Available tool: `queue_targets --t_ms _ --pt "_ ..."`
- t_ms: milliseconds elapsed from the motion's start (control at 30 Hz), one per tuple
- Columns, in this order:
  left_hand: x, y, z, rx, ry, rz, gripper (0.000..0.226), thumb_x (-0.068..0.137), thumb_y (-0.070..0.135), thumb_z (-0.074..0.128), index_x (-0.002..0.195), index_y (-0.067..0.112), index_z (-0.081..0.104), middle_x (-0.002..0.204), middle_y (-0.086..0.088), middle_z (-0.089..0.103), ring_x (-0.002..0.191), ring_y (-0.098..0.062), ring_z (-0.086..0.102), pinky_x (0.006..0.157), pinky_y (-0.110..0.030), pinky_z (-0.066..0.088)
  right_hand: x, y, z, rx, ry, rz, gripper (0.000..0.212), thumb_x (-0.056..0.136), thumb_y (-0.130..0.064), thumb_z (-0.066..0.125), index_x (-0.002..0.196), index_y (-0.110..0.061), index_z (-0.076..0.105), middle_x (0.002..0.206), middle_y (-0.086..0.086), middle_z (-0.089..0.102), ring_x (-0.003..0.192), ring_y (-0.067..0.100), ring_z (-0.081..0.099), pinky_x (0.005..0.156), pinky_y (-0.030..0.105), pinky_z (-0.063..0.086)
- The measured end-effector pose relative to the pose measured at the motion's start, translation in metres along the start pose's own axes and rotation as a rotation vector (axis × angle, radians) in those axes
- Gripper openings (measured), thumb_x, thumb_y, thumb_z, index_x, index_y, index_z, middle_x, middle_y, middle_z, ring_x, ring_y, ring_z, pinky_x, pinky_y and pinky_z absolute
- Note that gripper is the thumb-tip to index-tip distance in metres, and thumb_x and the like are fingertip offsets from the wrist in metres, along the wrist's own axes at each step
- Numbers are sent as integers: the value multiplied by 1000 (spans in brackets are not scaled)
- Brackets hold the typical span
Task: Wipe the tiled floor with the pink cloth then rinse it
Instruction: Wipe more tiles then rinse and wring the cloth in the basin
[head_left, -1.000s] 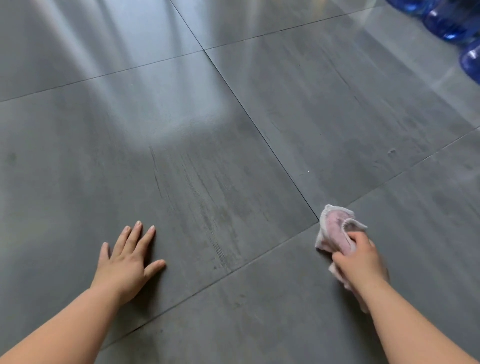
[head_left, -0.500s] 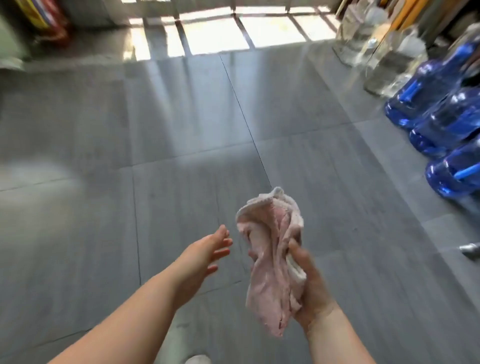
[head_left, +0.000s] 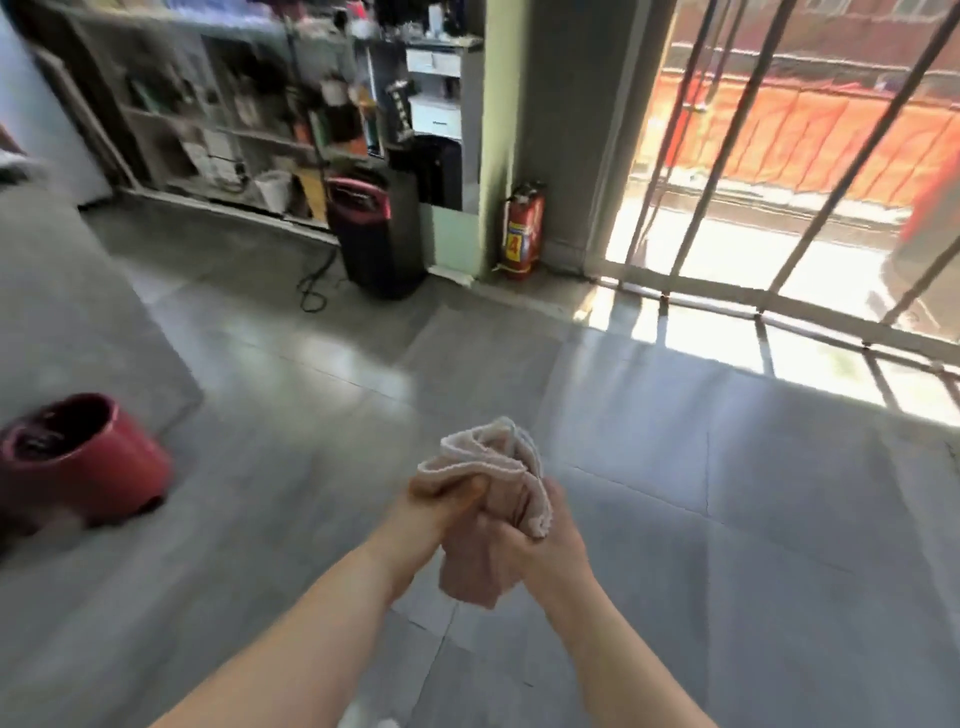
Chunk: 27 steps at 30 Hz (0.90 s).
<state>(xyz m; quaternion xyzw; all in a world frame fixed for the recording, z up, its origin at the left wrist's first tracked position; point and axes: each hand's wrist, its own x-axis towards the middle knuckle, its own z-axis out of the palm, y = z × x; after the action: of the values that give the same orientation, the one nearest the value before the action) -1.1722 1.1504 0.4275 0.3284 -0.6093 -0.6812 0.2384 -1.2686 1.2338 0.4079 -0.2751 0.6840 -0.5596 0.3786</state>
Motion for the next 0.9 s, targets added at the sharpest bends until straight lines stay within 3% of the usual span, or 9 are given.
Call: queue_targets --t_ms 67,133,200,300,367,533,700,800,900 --pt "-25 4 -41 -21 164 34 3 68 30 70 71 32 70 68 24 70 66 14 61 62 -4 45 -6 -15 46 -22 -107 -24 27 57 -19 57 83 -23 59 64 -20 62 61 -11 57 53 2 41" --pt "-51 1 -89 -48 325 32 16 83 7 60 80 22 65 82 13 66 52 22 54 55 3 41 -15 -22 97 -21 -231 13 12 71 -6 64 81 -13 64 49 -21 62 51 -10 56 48 3 41" --pt "-78 -4 -138 -61 414 7 21 86 1 54 89 20 62 96 4 63 53 21 55 56 4 41 -21 -24 146 -78 -339 47 20 79 0 63 71 -18 61 45 -19 60 48 -7 55 45 5 41" --pt "-120 -22 -213 -185 564 -52 22 86 7 56 77 26 63 70 16 69 60 11 60 53 -1 45 -32 -23 228 -138 -489 88 22 81 -5 63 70 -24 59 64 -14 62 57 -4 57 48 5 43" --pt "-148 -37 -266 -278 617 -108 8 84 13 62 84 20 65 62 16 69 58 9 62 53 -4 47 -39 -20 292 -161 -559 134 19 82 -8 62 74 -25 60 72 -10 64 66 2 59 52 6 45" --pt "-224 -66 -406 -416 708 -247 62 48 26 74 106 13 57 93 1 70 83 -11 66 68 -18 53 -58 -15 472 -153 -681 246 19 84 -7 60 76 -24 61 79 -3 65 76 14 60 72 22 50" --pt "-263 -73 -524 -461 811 -270 45 55 17 71 92 24 48 88 8 59 79 -6 58 60 -16 48 -58 -10 611 -106 -686 402 6 86 -15 61 91 -16 64 91 4 67 93 23 62 89 36 50" --pt "-263 -74 -595 -443 901 -287 29 79 6 66 89 26 49 84 8 56 73 -6 56 52 -13 47 -45 -8 677 -50 -701 446 12 87 -16 59 98 -14 62 89 4 67 86 19 62 74 30 51" --pt "-254 -79 -676 -450 945 -326 24 85 1 55 99 19 50 85 4 58 74 -12 56 60 -23 46 -22 -10 748 -43 -795 440 16 89 -19 56 104 -15 62 91 7 67 82 20 62 64 27 49"
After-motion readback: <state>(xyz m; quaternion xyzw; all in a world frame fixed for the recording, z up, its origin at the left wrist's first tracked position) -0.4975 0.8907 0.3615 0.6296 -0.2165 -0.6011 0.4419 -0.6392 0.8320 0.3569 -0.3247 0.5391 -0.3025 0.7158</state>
